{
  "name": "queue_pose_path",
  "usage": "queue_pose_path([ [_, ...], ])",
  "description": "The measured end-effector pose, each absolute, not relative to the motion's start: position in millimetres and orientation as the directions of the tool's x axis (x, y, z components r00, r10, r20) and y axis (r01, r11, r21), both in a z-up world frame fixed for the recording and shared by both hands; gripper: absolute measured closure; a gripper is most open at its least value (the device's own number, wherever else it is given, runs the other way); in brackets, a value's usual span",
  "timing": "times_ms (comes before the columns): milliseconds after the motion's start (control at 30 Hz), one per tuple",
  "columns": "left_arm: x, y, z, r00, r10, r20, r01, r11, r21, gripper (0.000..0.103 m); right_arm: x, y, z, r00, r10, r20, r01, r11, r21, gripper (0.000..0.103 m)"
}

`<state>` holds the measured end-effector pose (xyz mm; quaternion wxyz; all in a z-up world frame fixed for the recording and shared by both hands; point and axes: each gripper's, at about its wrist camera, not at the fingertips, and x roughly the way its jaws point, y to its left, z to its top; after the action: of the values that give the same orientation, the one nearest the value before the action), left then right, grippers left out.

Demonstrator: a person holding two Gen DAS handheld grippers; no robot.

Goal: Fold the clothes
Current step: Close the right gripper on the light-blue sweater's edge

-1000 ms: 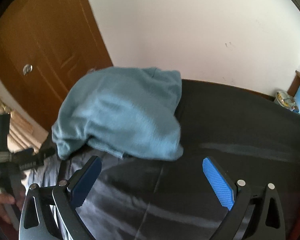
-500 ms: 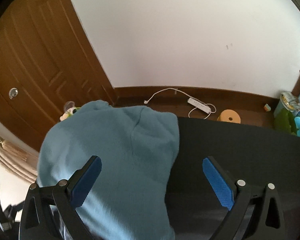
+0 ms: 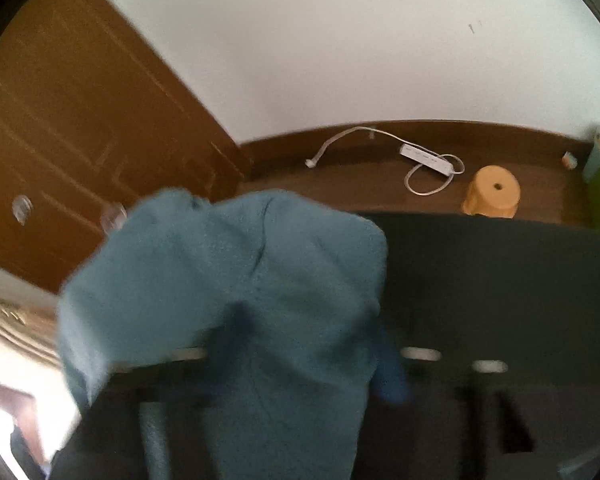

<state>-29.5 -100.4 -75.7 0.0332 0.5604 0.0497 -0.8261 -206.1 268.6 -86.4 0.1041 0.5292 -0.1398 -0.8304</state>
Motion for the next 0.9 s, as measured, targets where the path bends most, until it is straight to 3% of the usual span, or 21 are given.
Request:
queue_pose_path([
  [67,-28.4,-99.6,-76.0,-0.367,0.000,-0.930,0.110,-0.993,-0.043,0.000,-201.0,259.8,-87.0,-0.413,-0.288,-0.864,0.038,-0.953,0.299,0.087],
  [133,-26.1,-97.8,-73.7,-0.372,-0.005,-0.928,0.104,-0.994,-0.036,0.000,-187.1,257.8,-75.6,-0.445,-0.297,-0.845,0.054,-0.951,0.305,0.089],
  [300,-21.2,-95.7,-64.6,-0.387,-0.006,-0.922,0.106,-0.994,-0.038,0.000,-137.5,247.3,-35.6,-0.533,-0.339,-0.775,0.170,-0.941,0.294,0.090],
  [633,-29.5,-122.1,-56.8,-0.410,0.001,-0.912,0.168,-0.983,-0.077,0.000,1.2,212.2,-14.4,-0.562,-0.383,-0.733,0.348,-0.914,0.211,0.090],
  [733,-27.2,-121.8,-54.4,-0.409,0.007,-0.912,0.167,-0.983,-0.082,0.000,29.3,202.3,-31.2,-0.552,-0.350,-0.757,0.371,-0.916,0.153,0.090],
  [900,-22.8,-112.2,-52.0,-0.411,0.009,-0.912,0.129,-0.989,-0.068,0.000,48.9,200.1,-40.9,-0.562,-0.342,-0.753,0.328,-0.928,0.176,0.090],
])
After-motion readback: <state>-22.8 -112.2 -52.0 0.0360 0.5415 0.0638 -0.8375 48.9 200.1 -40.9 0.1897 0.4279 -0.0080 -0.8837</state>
